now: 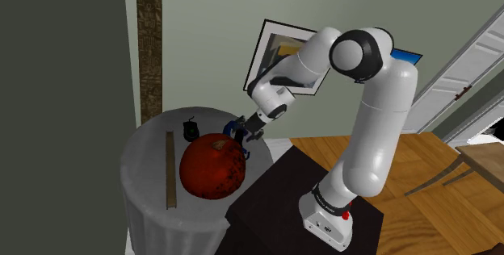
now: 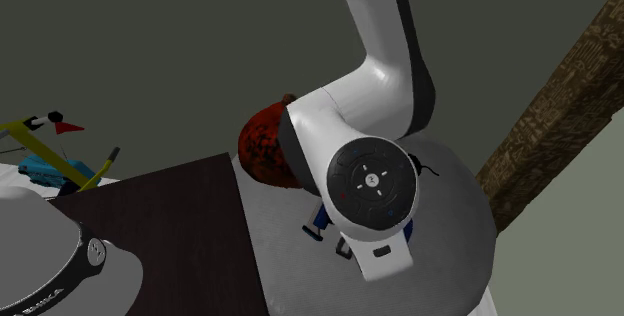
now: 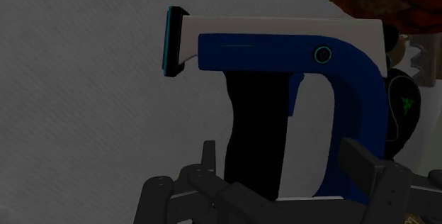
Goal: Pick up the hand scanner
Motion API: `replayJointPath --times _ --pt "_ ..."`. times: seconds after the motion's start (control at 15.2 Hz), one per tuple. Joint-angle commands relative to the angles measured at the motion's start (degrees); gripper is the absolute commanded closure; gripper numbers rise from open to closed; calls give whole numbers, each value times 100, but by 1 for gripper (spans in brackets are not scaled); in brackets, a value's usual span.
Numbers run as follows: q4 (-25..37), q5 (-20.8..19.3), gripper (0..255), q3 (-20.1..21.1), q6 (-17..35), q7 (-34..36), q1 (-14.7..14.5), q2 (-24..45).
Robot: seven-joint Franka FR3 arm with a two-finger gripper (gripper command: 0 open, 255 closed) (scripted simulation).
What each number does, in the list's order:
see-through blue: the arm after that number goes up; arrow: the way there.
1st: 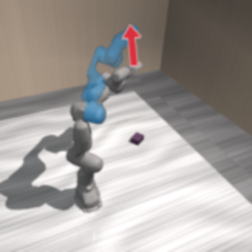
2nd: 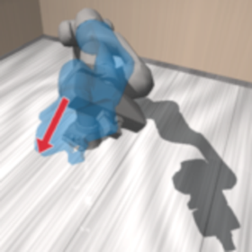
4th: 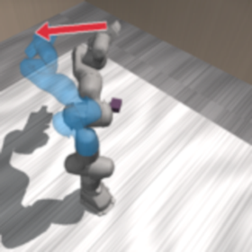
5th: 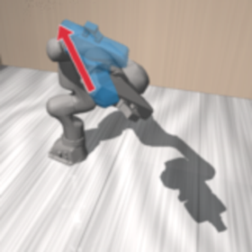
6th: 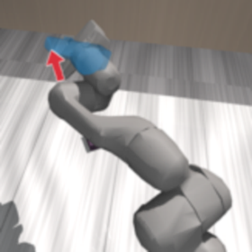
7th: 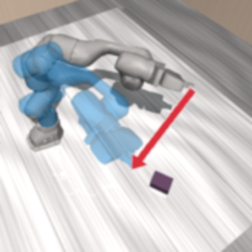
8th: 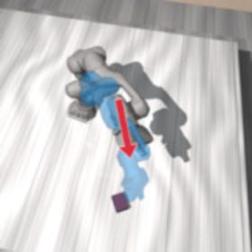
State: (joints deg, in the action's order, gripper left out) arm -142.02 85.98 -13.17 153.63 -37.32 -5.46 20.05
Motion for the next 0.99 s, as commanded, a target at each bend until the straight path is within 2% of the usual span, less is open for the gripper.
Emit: replayJointPath --times 0.0,0.2,0.33,0.4,0.92 --pt "105 253 0 45 -18 -225 37 198" --pt "250 564 0 100 -44 -532 84 484" --pt "278 622 0 109 -50 -589 92 539" --pt "265 613 255 103 -53 -591 96 526" --pt "266 617 255 101 -56 -599 99 531"
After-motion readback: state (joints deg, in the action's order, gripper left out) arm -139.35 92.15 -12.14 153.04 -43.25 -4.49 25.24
